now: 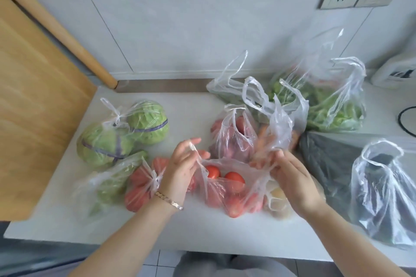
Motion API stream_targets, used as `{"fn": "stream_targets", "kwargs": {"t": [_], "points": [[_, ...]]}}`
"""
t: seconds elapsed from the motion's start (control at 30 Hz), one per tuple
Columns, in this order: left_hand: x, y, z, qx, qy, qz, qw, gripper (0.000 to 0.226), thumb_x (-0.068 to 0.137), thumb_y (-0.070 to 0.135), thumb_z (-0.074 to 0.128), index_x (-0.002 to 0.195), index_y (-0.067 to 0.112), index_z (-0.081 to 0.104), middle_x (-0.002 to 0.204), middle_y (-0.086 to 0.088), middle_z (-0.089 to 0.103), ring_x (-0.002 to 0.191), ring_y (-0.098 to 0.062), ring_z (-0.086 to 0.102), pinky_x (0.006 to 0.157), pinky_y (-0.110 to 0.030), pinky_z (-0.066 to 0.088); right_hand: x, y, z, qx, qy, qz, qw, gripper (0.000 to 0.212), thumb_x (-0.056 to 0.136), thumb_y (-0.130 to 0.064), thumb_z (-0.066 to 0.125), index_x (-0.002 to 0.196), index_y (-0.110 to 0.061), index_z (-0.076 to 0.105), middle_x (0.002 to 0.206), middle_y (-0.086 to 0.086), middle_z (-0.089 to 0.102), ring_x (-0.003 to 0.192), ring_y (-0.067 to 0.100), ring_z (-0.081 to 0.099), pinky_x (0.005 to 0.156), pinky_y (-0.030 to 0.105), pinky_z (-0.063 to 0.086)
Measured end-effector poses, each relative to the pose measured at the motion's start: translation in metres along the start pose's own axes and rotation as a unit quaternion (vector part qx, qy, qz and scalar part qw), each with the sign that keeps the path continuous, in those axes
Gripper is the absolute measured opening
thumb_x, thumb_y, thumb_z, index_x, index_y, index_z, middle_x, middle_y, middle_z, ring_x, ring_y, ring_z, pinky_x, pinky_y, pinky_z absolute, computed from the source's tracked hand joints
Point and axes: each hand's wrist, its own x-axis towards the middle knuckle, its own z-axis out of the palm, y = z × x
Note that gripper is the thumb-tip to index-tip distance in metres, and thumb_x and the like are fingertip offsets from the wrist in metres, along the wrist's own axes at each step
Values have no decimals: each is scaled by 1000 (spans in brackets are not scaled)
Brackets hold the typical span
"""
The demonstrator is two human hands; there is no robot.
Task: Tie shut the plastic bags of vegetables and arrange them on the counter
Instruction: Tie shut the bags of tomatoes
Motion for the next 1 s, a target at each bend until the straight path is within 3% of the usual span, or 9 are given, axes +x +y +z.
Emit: {"fn": "stream_targets", "kwargs": {"t": [0.13,0.23,0.33,0.43,0.6,0.7,0.77,0.87,1.0], "points": [[6,-27,-7,141,-42,-4,989,78,71,17,63,130,53,24,101,-13,59,88,-18,64,85,-27,47,4,10,-4,46,7,-15,999,25,95,-14,39,104,-29,58,73,-4,67,79,13,64,79,25,52],[9,-43,-14,252,-78,-17,964,96,61,19,74,128,54,16,107,-11,60,104,-20,59,93,-35,48,5,20,-9,3,-14,-20,1000,31,83,5,56,106,-15,52,101,8,68,91,11,66,84,27,54],[6,-50,-20,225,-68,-8,972,65,54,13,77,106,31,42,100,-1,62,97,-14,63,88,-27,48,-4,41,-10,29,6,-23,999,57,61,-18,82,97,-3,40,105,24,59,91,8,65,78,20,53],[1,-56,-31,249,-18,29,968,60,55,3,81,89,18,34,98,11,67,94,0,64,86,-16,45,-12,62,-18,-81,17,-32,996,73,50,-48,83,98,-19,37,125,0,53,109,3,57,94,25,45],[19,-58,-37,525,-187,67,828,109,54,33,86,138,27,18,137,19,25,128,1,24,106,-11,18,3,85,-17,-492,-64,-78,865,100,60,-45,80,135,-45,14,141,-28,14,133,-3,20,107,26,30],[29,-63,-17,541,-260,192,776,73,77,47,63,139,29,29,143,17,17,138,-1,13,115,-24,13,13,94,-6,-490,-91,-161,852,60,77,-54,55,130,-49,26,148,-22,12,137,3,23,106,28,35],[33,-70,-9,459,-244,202,830,57,87,56,39,119,12,56,129,13,48,125,0,39,109,-18,27,15,94,3,-404,-70,-156,898,30,85,-48,44,115,-47,47,146,-17,29,132,-4,31,105,14,31],[34,-79,-2,247,-131,19,960,64,85,63,35,72,5,56,71,4,59,73,-9,56,83,-25,46,11,92,18,-135,12,-48,990,33,88,-45,46,111,-26,62,120,-9,63,116,3,54,100,20,40],[46,-92,-4,131,54,-148,979,38,96,22,39,59,12,38,48,-4,40,38,-10,44,43,-18,40,20,94,32,86,126,36,988,38,88,-30,46,87,4,64,81,9,73,82,20,68,81,27,51]]}}
